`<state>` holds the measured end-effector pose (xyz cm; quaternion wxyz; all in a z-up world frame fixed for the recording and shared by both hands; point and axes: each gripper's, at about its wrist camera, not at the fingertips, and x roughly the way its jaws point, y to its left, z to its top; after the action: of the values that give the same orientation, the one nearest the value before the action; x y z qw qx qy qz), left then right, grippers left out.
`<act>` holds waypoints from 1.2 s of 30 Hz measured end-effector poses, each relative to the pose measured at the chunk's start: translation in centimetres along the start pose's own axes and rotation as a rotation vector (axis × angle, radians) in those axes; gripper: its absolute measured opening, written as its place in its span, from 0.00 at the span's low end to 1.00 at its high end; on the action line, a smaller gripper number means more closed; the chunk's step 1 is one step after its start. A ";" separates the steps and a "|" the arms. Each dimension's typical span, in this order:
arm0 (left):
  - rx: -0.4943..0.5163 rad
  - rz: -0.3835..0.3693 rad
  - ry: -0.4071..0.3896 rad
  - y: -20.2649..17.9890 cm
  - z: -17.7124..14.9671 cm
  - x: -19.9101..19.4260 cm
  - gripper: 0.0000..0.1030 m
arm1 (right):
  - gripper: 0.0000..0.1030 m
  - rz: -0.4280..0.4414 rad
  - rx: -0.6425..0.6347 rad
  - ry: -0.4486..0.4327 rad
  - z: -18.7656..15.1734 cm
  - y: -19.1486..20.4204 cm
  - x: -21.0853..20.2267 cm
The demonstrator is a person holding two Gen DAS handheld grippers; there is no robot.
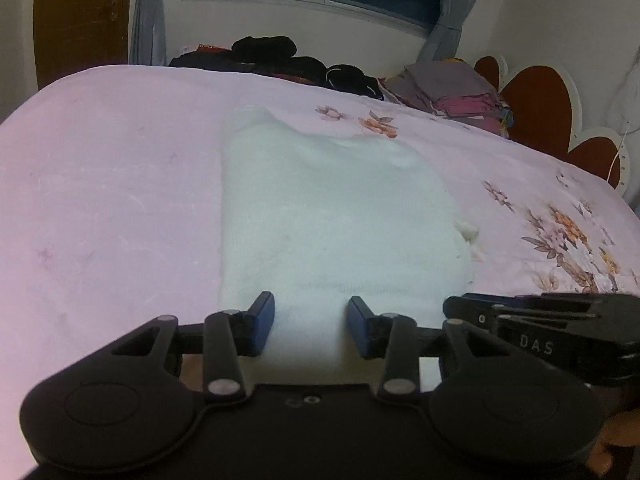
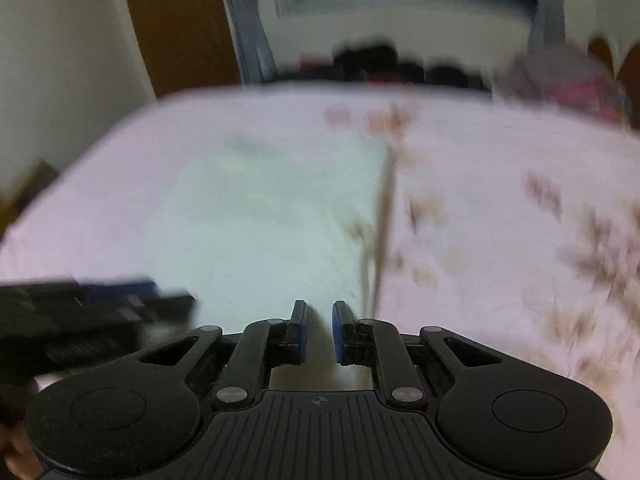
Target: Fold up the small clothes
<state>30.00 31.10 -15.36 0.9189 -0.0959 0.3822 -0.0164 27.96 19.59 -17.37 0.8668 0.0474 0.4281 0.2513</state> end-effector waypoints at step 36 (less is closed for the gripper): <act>-0.003 0.249 -0.075 -3.6 -2.1 -17.2 1.00 | 0.76 -0.012 0.010 -0.099 -5.2 3.2 -13.7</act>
<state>16.57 28.98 -4.10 0.9274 -0.0498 0.3563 0.1022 15.73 15.15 -9.88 0.8882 0.0616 0.3863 0.2411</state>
